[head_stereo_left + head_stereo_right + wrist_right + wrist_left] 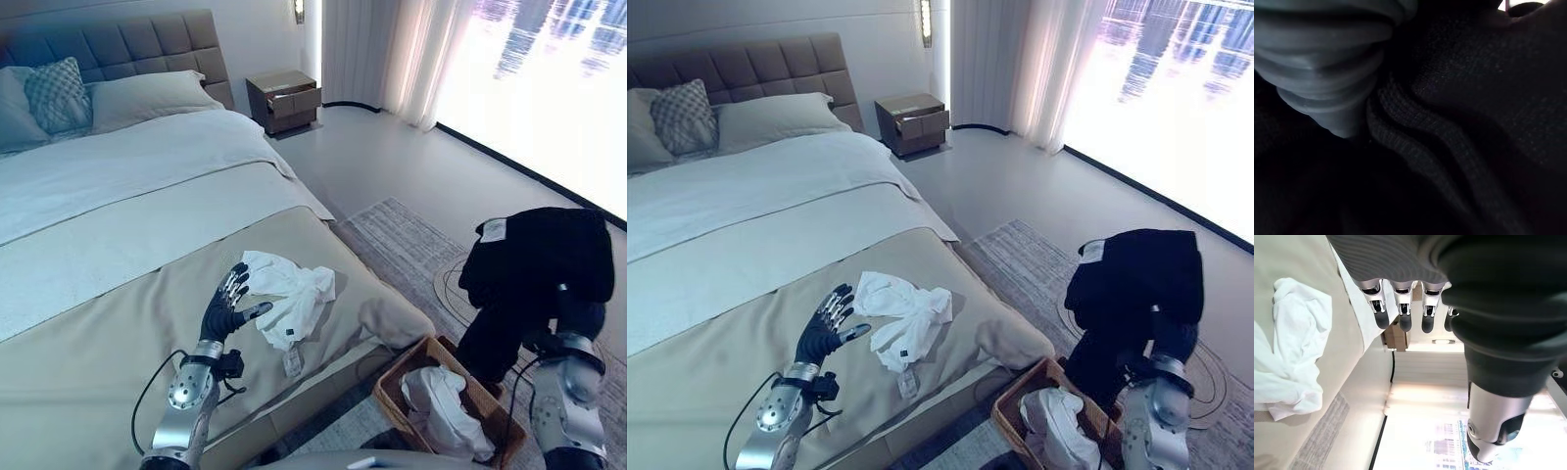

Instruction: Pick up clothes into the bucket

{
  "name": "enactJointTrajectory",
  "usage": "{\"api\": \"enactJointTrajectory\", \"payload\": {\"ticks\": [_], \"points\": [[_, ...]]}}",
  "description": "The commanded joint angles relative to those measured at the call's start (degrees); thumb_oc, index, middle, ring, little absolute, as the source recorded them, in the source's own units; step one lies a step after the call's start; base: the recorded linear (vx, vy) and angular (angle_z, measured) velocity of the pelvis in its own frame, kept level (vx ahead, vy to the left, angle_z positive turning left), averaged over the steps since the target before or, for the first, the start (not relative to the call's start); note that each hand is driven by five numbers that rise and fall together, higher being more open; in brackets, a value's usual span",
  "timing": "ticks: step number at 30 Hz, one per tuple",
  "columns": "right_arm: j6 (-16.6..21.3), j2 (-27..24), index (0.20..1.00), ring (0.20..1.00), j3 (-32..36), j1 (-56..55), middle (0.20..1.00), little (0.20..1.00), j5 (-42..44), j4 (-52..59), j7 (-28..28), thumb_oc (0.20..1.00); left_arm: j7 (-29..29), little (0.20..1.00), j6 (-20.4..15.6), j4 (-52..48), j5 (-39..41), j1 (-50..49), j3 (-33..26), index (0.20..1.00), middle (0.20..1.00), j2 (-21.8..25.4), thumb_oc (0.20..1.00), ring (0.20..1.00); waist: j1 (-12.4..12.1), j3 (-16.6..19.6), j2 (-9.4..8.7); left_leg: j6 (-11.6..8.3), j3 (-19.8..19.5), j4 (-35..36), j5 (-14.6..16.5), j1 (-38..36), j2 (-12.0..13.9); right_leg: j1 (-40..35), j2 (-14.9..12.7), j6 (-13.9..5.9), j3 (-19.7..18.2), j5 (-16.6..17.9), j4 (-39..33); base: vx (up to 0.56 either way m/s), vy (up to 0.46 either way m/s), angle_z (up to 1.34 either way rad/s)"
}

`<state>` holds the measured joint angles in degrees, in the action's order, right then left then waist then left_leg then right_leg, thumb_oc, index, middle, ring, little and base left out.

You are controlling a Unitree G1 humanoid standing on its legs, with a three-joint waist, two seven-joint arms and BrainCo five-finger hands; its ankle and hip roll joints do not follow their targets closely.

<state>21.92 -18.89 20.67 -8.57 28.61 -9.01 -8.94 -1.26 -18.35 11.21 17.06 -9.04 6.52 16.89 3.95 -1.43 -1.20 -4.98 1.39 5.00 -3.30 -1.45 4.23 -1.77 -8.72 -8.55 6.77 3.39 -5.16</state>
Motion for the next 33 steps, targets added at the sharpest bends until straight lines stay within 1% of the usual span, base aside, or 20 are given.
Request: {"api": "enactJointTrajectory", "payload": {"ticks": [1,5,8,9,10,11,12,15,16,17,18,19,21,22,23,25,28,29,33], "points": [[6.52,-2.91,0.200,0.200,5.77,2.63,0.200,0.200,-1.11,5.90,-0.80,0.200,0.15,1.000,-4.30,-0.75,0.38,1.86,-4.19,1.000,1.000,1.35,1.000,1.000,1.15,0.73,-2.82,3.60,-0.88,-3.97,3.27,1.62,-2.84,2.22,0.55,0.19,0.35,0.31,4.16,0.00,0.000,0.00],[5.93,-3.40,0.200,0.200,6.21,1.38,0.200,0.200,-1.27,5.67,0.14,0.200,0.18,1.000,-4.66,-0.75,0.78,1.15,-5.69,1.000,1.000,0.88,1.000,1.000,1.44,0.20,-2.85,3.76,-0.52,-4.43,3.45,1.88,-2.81,2.81,0.54,0.20,-0.30,0.33,4.60,0.00,-0.001,-0.01],[5.00,-4.11,0.200,0.200,5.75,0.62,0.200,0.200,-2.94,3.66,0.13,0.200,-0.18,1.000,-5.07,-1.52,1.56,0.23,-6.99,1.000,1.000,0.67,1.000,1.000,1.64,-0.75,-2.71,4.04,-0.02,-5.38,3.93,2.34,-3.06,3.50,0.29,0.16,-1.00,0.26,5.36,-0.02,0.000,-0.19],[4.18,-4.61,0.200,0.200,4.88,0.33,0.200,0.200,-4.62,2.46,0.21,0.200,-0.38,1.000,-5.46,-2.78,2.49,-0.50,-7.81,1.000,1.000,0.49,1.000,1.000,1.67,-1.77,-2.39,4.21,0.29,-6.18,4.87,2.56,-3.24,3.82,0.06,0.08,-1.56,-0.33,6.00,-0.03,0.004,-0.15],[4.18,-4.66,0.200,0.200,4.80,0.43,0.200,0.200,-4.71,2.43,0.12,0.200,-0.42,1.000,-5.43,-2.91,2.53,-0.57,-7.89,1.000,1.000,0.45,1.000,1.000,1.68,-1.93,-2.46,4.26,0.41,-6.47,4.43,2.91,-3.33,4.15,-0.03,0.15,-1.65,0.09,6.20,-0.09,0.023,-0.13],[3.56,-5.53,0.200,0.200,3.69,1.00,0.200,0.200,-6.87,0.19,-0.20,0.200,-0.55,1.000,-6.14,-4.11,3.59,-0.85,-8.64,1.000,1.000,0.43,1.000,1.000,1.67,-3.97,-1.97,4.57,0.51,-8.34,5.66,4.02,-3.80,5.46,-0.37,0.09,-2.35,-0.64,7.90,-0.16,0.037,-0.14],[3.37,-6.05,0.200,0.200,3.15,1.67,0.200,0.200,-7.73,-0.87,-0.62,0.200,-0.55,1.000,-6.59,-5.04,4.11,-0.72,-8.83,1.000,1.000,0.59,1.000,1.000,1.72,-5.25,-1.75,4.72,0.71,-9.63,6.02,5.03,-4.03,6.48,-0.63,0.16,-2.76,-0.74,8.92,-0.19,0.052,-0.22],[3.61,-7.25,0.200,0.200,0.72,5.55,0.200,0.200,-8.50,-4.64,-1.94,0.200,0.07,1.000,-8.08,-7.71,5.91,0.49,-9.20,1.000,1.000,1.24,1.000,1.000,1.55,-9.51,-1.26,5.07,1.39,-14.90,7.26,9.88,-4.64,11.08,-1.26,0.36,-4.09,-0.79,12.54,-0.22,0.037,-0.14],[3.85,-7.44,0.200,0.200,0.54,6.08,0.200,0.200,-8.45,-5.14,-1.97,0.200,0.04,1.000,-8.06,-7.73,5.96,0.64,-9.39,1.000,1.000,1.20,1.000,1.000,1.56,-9.41,-1.23,5.10,1.52,-15.79,7.64,10.71,-4.58,11.82,-1.23,0.35,-4.30,-0.96,13.09,-0.16,0.019,-0.12],[3.78,-7.78,0.200,0.200,-0.51,7.23,0.200,0.200,-9.39,-6.17,-2.72,0.200,0.35,1.000,-8.47,-8.07,6.51,1.08,-9.39,1.000,1.000,1.47,1.000,1.000,1.46,-10.65,-1.01,5.09,1.77,-17.39,7.99,12.25,-4.59,13.59,-1.35,0.50,-4.52,-0.97,14.55,-0.22,0.014,-0.16],[3.55,-8.51,0.200,0.200,-2.12,9.19,0.200,0.200,-10.50,-7.83,-3.60,0.200,0.91,1.000,-9.32,-9.87,7.28,1.87,-9.46,1.000,1.000,2.03,1.000,1.000,1.34,-13.06,-0.80,4.97,1.95,-20.44,8.49,15.44,-4.54,16.83,-1.60,0.83,-5.11,-1.19,17.02,-0.27,0.011,-0.19],[3.62,-8.77,0.200,0.200,-2.95,10.66,0.200,0.200,-10.65,-9.22,-4.32,0.200,1.35,1.000,-9.75,-10.74,7.52,2.40,-9.48,1.000,1.000,2.29,1.000,1.000,1.24,-13.71,-0.65,5.00,1.99,-22.28,8.97,17.40,-4.57,18.92,-1.49,1.06,-5.47,-1.58,18.66,-0.26,-0.004,-0.16],[3.97,-9.05,0.200,0.200,-4.18,12.82,0.200,0.200,-10.65,-10.60,-5.22,0.200,2.51,1.000,-10.51,-12.15,7.44,3.21,-9.66,1.000,1.000,2.73,1.000,1.000,1.09,-14.88,-0.46,4.91,2.29,-25.48,9.67,21.53,-4.42,23.23,-1.15,1.54,-6.07,-2.33,21.77,-0.15,-0.014,-0.09],[4.00,-9.06,0.200,0.200,-4.25,13.01,0.200,0.200,-10.71,-10.69,-5.30,0.200,2.57,1.000,-10.50,-12.16,7.39,3.30,-9.72,1.000,1.000,2.71,1.000,1.000,1.10,-14.54,-0.42,4.90,2.33,-26.04,9.88,22.32,-4.35,24.01,-1.10,1.56,-6.17,-2.49,22.26,-0.17,-0.038,0.02],[4.34,-9.37,0.200,0.200,-5.60,15.13,0.200,0.200,-10.61,-12.47,-6.59,0.200,3.93,1.000,-11.31,-13.47,7.31,4.51,-9.55,1.000,1.000,3.28,1.000,1.000,0.97,-15.75,-0.32,4.87,2.42,-29.06,10.29,26.52,-4.38,27.99,-0.81,2.01,-6.67,-2.90,25.05,-0.17,-0.045,0.02],[4.43,-9.72,0.200,0.200,-6.67,16.84,0.200,0.200,-11.04,-13.32,-7.89,0.200,5.12,1.000,-11.72,-14.55,7.27,5.34,-9.34,1.000,1.000,3.47,1.000,1.000,0.84,-16.13,-0.27,4.73,2.60,-31.90,10.70,30.84,-3.97,31.88,-0.70,2.34,-6.93,-3.33,27.43,-0.17,-0.051,-0.01],[4.59,-10.49,0.200,0.200,-8.03,19.34,0.200,0.200,-11.48,-14.05,-9.56,0.200,6.99,1.000,-12.30,-15.23,7.03,6.50,-8.49,1.000,1.000,3.74,1.000,1.000,0.67,-17.09,0.23,4.62,2.67,-35.10,11.22,35.98,-3.69,37.39,-0.40,2.78,-7.48,-4.05,30.83,-0.10,-0.029,-0.03],[4.60,-10.82,0.200,0.200,-8.39,19.94,0.200,0.200,-11.73,-14.48,-10.03,0.200,7.22,1.000,-12.46,-15.34,7.08,6.80,-8.30,1.000,1.000,3.76,1.000,1.000,0.59,-17.03,0.43,4.55,2.57,-36.45,11.88,37.54,-3.52,38.91,-0.35,2.84,-7.55,-4.75,32.07,-0.07,-0.033,-0.05],[4.97,-12.22,0.200,0.200,-9.34,22.57,0.200,0.200,-12.60,-15.26,-11.89,0.200,8.19,1.000,-12.91,-16.53,6.80,7.61,-6.81,1.000,1.000,4.22,1.000,1.000,0.34,-17.93,1.12,4.69,2.60,-40.23,12.77,42.78,-3.35,44.59,0.12,3.26,-8.15,-5.53,36.32,-0.06,-0.010,-0.04]]}}
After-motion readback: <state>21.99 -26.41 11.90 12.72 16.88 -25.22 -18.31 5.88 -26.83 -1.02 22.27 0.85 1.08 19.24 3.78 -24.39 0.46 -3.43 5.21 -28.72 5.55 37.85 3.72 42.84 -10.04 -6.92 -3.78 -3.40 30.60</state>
